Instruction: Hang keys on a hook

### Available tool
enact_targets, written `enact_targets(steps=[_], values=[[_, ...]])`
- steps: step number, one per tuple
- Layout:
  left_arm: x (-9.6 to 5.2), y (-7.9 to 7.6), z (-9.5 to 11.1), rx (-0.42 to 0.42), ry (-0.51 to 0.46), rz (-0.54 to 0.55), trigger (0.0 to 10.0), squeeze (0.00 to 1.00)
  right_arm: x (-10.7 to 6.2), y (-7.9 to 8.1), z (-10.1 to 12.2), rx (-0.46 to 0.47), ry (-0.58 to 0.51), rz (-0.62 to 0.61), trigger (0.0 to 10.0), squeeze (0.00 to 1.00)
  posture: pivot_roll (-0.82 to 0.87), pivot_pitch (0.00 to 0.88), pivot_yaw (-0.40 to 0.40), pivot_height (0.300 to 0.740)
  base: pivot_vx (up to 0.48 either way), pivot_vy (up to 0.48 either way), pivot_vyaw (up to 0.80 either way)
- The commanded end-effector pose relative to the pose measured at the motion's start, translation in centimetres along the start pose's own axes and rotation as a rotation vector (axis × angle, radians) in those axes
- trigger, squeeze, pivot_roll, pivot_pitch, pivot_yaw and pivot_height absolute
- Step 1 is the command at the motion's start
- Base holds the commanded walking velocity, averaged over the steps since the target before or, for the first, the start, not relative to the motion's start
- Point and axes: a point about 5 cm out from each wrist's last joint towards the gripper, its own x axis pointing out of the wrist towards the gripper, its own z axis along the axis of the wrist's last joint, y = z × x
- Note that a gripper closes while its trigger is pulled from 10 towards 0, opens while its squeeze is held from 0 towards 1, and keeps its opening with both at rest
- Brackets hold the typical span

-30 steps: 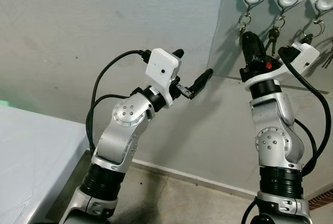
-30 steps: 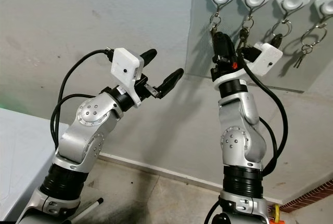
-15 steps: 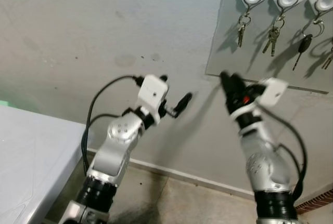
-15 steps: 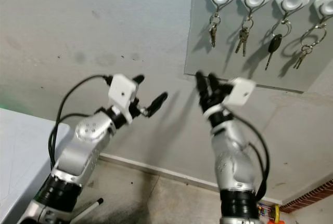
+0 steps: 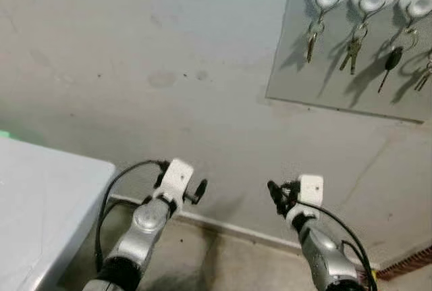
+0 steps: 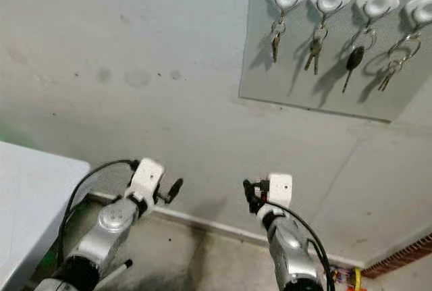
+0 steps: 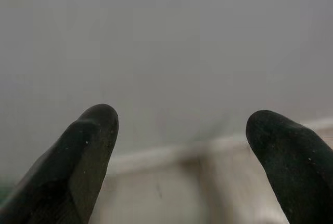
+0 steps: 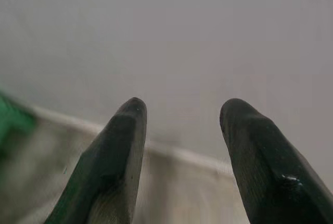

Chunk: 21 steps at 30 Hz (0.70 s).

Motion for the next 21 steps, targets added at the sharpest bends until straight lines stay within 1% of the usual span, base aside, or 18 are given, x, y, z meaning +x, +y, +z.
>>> enact_targets(steps=[1, 3, 4, 5, 6, 7, 8, 9, 10, 12, 14, 15, 16, 18, 21], values=[[-0.6, 0.4, -2.1, -0.064, 0.075, 0.037, 10.0, 0.0, -0.3, -0.2, -1.3, -0.019, 0.055, -0.023, 10.0, 0.0, -0.04, 0.033, 0.024, 0.74, 0.0, 0.0, 0.0], [-1.3, 0.1, -4.5, -0.113, 0.169, 0.078, 10.0, 0.0, -1.1, -0.7, -3.5, -0.09, 0.156, -0.046, 10.0, 0.0, -0.04, 0.028, 0.018, 0.74, 0.0, 0.0, 0.0], [-1.8, -0.2, -5.8, -0.187, 0.215, 0.111, 10.0, 0.0, -1.7, -1.0, -4.9, -0.121, 0.215, -0.041, 10.0, 0.0, -0.03, 0.021, 0.008, 0.74, 0.0, 0.0, 0.0], [-2.1, -0.2, -6.5, -0.224, 0.237, 0.134, 10.0, 0.0, -2.1, -1.1, -5.5, -0.128, 0.245, -0.046, 10.0, 1.0, -0.03, 0.021, 0.008, 0.74, 0.0, 0.0, 0.0], [-2.3, -0.2, -6.9, -0.247, 0.252, 0.149, 10.0, 0.0, -2.3, -1.2, -5.9, -0.131, 0.265, -0.05, 10.0, 1.0, -0.03, 0.018, 0.002, 0.74, 0.0, 0.0, 0.0], [-2.3, -0.2, -6.9, -0.247, 0.252, 0.149, 10.0, 0.0, -2.3, -1.2, -5.9, -0.131, 0.265, -0.05, 10.0, 1.0, -0.03, 0.018, 0.002, 0.74, 0.0, 0.0, 0.0], [-2.9, -0.2, -8.0, -0.32, 0.291, 0.206, 10.0, 0.0, -3.1, -1.7, -7.2, -0.124, 0.318, -0.082, 10.0, 1.0, -0.03, 0.012, -0.007, 0.74, 0.0, 0.0, 0.0], [-2.9, -0.2, -8.0, -0.32, 0.291, 0.206, 10.0, 0.0, -3.1, -1.7, -7.2, -0.124, 0.318, -0.082, 10.0, 1.0, -0.03, 0.012, -0.007, 0.74, 0.0, 0.0, 0.0], [-3.2, -0.2, -8.6, -0.335, 0.309, 0.231, 10.0, 0.0, -3.7, -2.1, -8.1, -0.105, 0.351, -0.11, 10.0, 1.0, -0.04, 0.009, -0.009, 0.74, 0.0, 0.0, 0.0], [-3.3, -0.4, -8.7, -0.328, 0.318, 0.231, 10.0, 0.0, -4.0, -2.2, -8.6, -0.069, 0.366, -0.122, 10.0, 1.0, -0.04, 0.009, -0.011, 0.74, 0.0, 0.0, 0.0], [-3.2, -0.7, -8.8, -0.301, 0.311, 0.194, 10.0, 0.0, -4.6, -2.3, -9.4, -0.113, 0.397, -0.12, 10.0, 1.0, -0.04, 0.01, -0.012, 0.74, 0.0, 0.0, 0.0], [-3.2, -0.7, -8.8, -0.301, 0.311, 0.194, 10.0, 0.0, -4.6, -2.3, -9.4, -0.113, 0.397, -0.12, 10.0, 1.0, -0.04, 0.01, -0.012, 0.74, 0.0, 0.0, 0.0], [-3.4, -0.7, -9.1, -0.276, 0.326, 0.183, 10.0, 0.0, -5.0, -2.3, -10.0, -0.112, 0.422, -0.128, 10.0, 1.0, -0.04, 0.009, -0.01, 0.74, 0.0, 0.0, 0.0], [-3.6, -0.7, -9.3, -0.271, 0.342, 0.181, 10.0, 0.0, -5.3, -2.4, -10.4, -0.115, 0.44, -0.138, 10.0, 1.0, -0.04, 0.009, -0.01, 0.74, 0.0, 0.0, 0.0], [-4.0, -0.7, -10.0, -0.261, 0.375, 0.177, 10.0, 0.0, -6.3, -2.8, -11.5, -0.132, 0.499, -0.166, 10.0, 1.0, -0.04, 0.001, -0.003, 0.74, 0.0, 0.0, 0.0]])
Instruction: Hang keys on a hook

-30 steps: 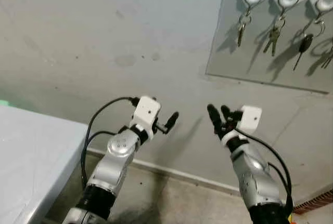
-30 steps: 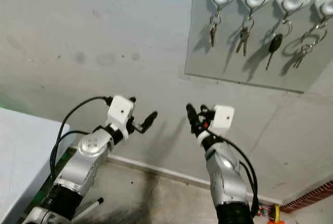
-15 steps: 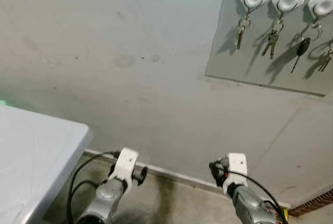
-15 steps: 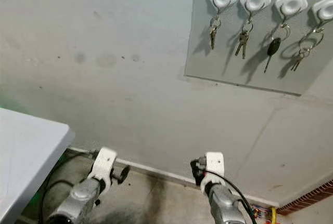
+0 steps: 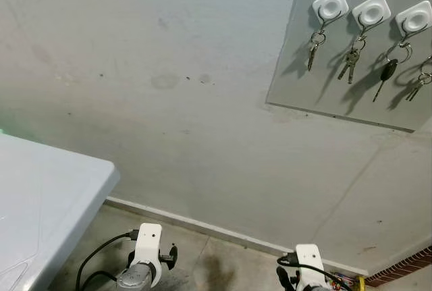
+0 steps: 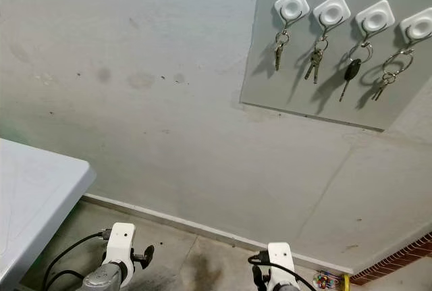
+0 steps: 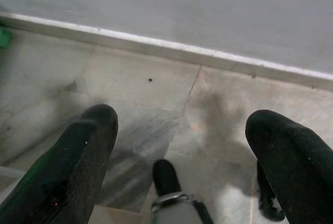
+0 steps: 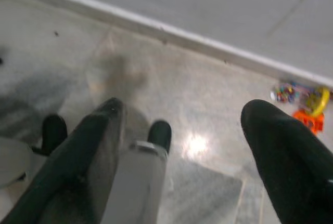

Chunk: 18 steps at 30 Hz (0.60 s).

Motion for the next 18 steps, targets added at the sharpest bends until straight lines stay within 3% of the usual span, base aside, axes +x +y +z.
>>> enact_targets(steps=[1, 12, 13, 14, 15, 18], values=[[-0.2, 0.3, -0.7, 0.016, 0.028, -0.001, 10.0, 0.0, -0.2, -0.1, -1.1, -0.012, 0.043, -0.015, 10.0, 1.0, -0.04, 0.0, -0.003, 0.74, 0.0, 0.0, 0.0], [-0.6, -0.1, -2.3, 0.021, 0.077, -0.04, 10.0, 0.0, -0.4, 1.3, -2.2, -0.055, 0.087, 0.033, 10.0, 1.0, -0.06, 0.0, 0.014, 0.74, 0.0, 0.0, 0.0], [-0.6, -0.3, -2.4, 0.024, 0.079, -0.048, 10.0, 0.0, -0.3, 1.5, -2.1, -0.058, 0.087, 0.041, 10.0, 0.32, -0.06, 0.0, 0.017, 0.74, 0.0, 0.0, 0.0], [-0.6, -0.3, -2.4, 0.026, 0.079, -0.054, 10.0, 0.0, -0.3, 1.6, -2.1, -0.06, 0.086, 0.045, 10.0, 0.32, -0.06, 0.0, 0.017, 0.74, 0.0, 0.0, 0.0], [-0.6, -0.4, -2.4, 0.036, 0.08, -0.059, 10.0, 0.0, -0.3, 1.7, -2.1, -0.065, 0.086, 0.048, 10.0, 0.0, -0.06, 0.0, 0.017, 0.74, 0.0, 0.0, 0.0], [-0.6, -0.6, -2.5, 0.059, 0.083, -0.079, 10.0, 0.0, -0.3, 1.8, -2.1, -0.075, 0.086, 0.052, 10.0, 0.0, -0.06, 0.0, 0.022, 0.74, 0.0, 0.0, 0.0]])
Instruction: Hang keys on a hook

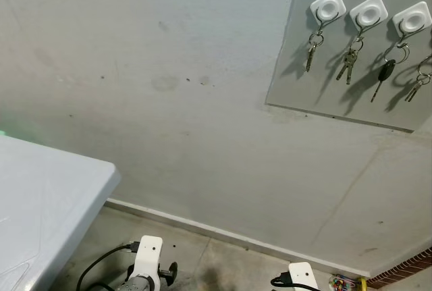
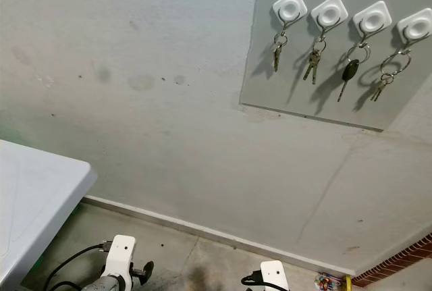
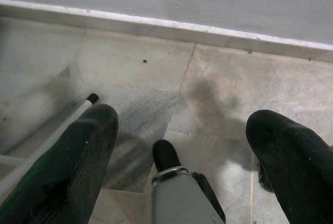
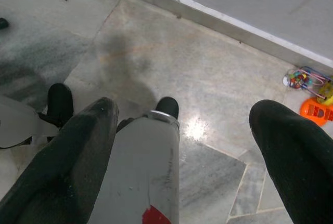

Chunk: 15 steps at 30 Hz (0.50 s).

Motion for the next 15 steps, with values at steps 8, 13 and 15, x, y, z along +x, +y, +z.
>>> enact_targets(steps=[8, 13, 15], values=[[-0.1, -0.4, -0.5, 0.053, 0.019, -0.036, 10.0, 0.0, -0.2, -0.2, -1.0, 0.006, 0.032, 0.005, 10.0, 0.0, -0.07, 0.0, 0.02, 0.74, 0.0, 0.0, 0.0], [-0.1, -0.6, -0.7, 0.047, 0.022, -0.038, 10.0, 0.0, -0.5, -0.9, -1.7, -0.024, 0.063, -0.025, 10.0, 0.0, -0.07, 0.0, 0.015, 0.74, 0.0, 0.0, 0.0], [-0.1, -0.6, -0.7, 0.048, 0.024, -0.039, 10.0, 0.0, -0.5, -1.0, -1.8, -0.022, 0.068, -0.031, 10.0, 0.0, -0.07, 0.0, 0.015, 0.74, 0.0, 0.0, 0.0]])
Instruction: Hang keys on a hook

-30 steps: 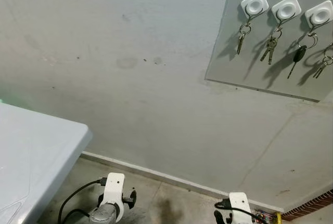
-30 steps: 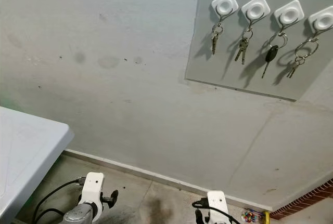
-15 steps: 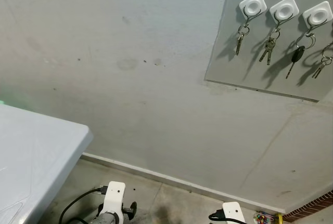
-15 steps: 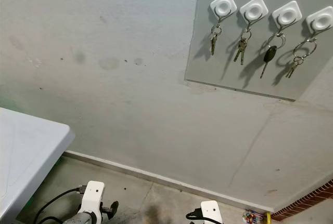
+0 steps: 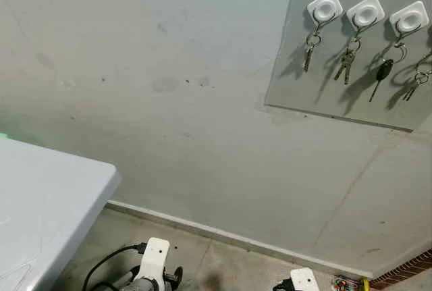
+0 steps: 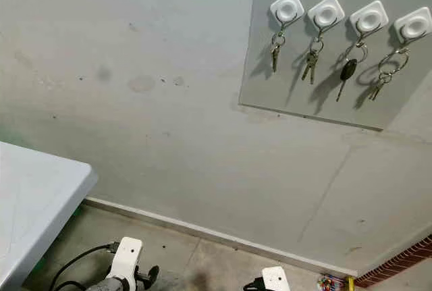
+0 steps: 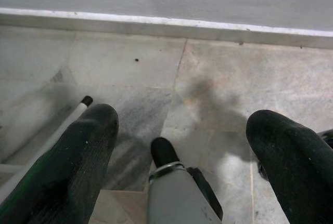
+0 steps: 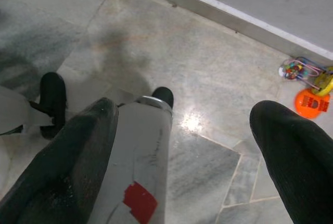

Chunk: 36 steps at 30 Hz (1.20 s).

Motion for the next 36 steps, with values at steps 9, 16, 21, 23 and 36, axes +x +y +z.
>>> enact_targets(steps=[9, 16, 21, 23, 36], values=[[-0.18, 0.14, -0.63, -0.002, 0.012, 0.006, 10.0, 0.0, -0.17, -0.47, -0.86, -0.001, 0.044, -0.025, 10.0, 0.0, -0.07, 0.0, 0.008, 0.74, 0.0, 0.0, -0.14], [-0.24, 0.25, -0.86, -0.023, 0.019, 0.012, 10.0, 0.0, -0.19, -0.44, -0.93, 0.0, 0.047, -0.026, 10.0, 0.0, -0.07, 0.0, 0.007, 0.74, 0.0, 0.049, -0.65], [-0.29, 0.35, -1.02, -0.024, 0.024, 0.02, 10.0, 0.0, -0.22, -0.46, -1.08, 0.003, 0.051, -0.028, 10.0, 0.0, -0.07, 0.0, 0.007, 0.74, 0.0, 0.433, -0.66], [-0.3, 0.37, -1.05, 0.003, 0.029, 0.02, 10.0, 0.0, -0.24, -0.46, -1.14, 0.004, 0.052, -0.028, 10.0, 0.0, -0.07, 0.0, 0.007, 0.74, 0.0, 0.0, -0.67], [-0.3, 0.41, -1.08, 0.004, 0.033, 0.025, 10.0, 0.0, -0.29, -0.46, -1.27, 0.0, 0.05, -0.024, 10.0, 0.0, -0.07, 0.0, 0.005, 0.74, 0.0, 0.0, -0.36]])
